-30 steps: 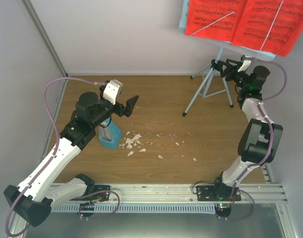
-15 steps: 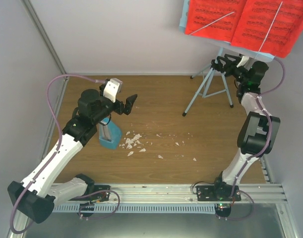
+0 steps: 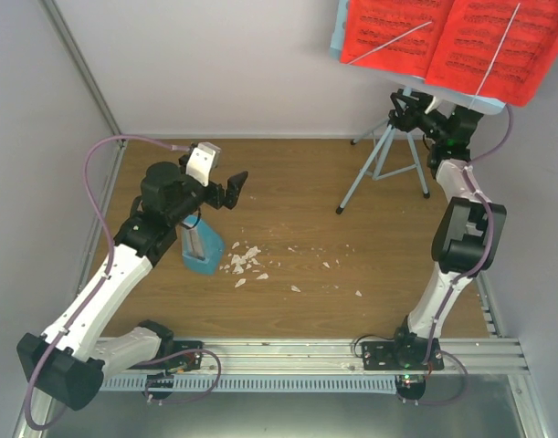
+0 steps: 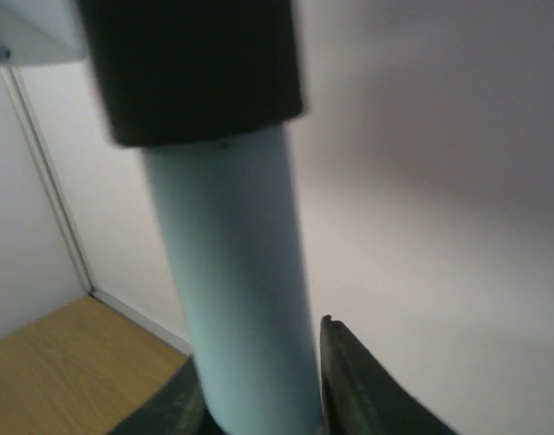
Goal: Pack up the instrument practice props
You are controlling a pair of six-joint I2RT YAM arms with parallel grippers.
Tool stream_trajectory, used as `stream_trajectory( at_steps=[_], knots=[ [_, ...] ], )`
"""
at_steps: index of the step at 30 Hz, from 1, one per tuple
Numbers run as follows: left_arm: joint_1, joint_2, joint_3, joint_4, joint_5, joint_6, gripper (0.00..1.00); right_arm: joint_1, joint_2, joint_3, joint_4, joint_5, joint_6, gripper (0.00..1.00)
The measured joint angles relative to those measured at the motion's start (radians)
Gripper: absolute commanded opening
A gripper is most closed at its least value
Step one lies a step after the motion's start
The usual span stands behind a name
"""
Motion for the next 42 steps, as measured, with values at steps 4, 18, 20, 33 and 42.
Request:
stream_trajectory(
  at_steps=[4,18,20,33,42],
  knots=[
    [0.014,0.000,0.000,0.002,0.002,0.000,0.99,0.011,0.017,0.014,0.045,-0.018,-0.068,0.04],
    [0.031,0.018,-0.009,0.005,0.021,0.000,0.99,0.051,-0.105,-0.153,0.094,-0.051,-0.076,0.00],
    [0.032,0.018,-0.013,0.010,0.028,0.000,0.99,0.079,-0.155,-0.203,0.080,-0.048,-0.076,0.01],
    [0.032,0.023,-0.041,0.048,0.054,0.001,0.99,0.467,-0.504,-0.544,0.002,0.098,-0.122,0.00],
    [0.032,0.023,-0.057,0.057,0.053,0.002,0.99,0.571,-0.674,-0.726,0.036,0.193,-0.160,0.01]
  ],
)
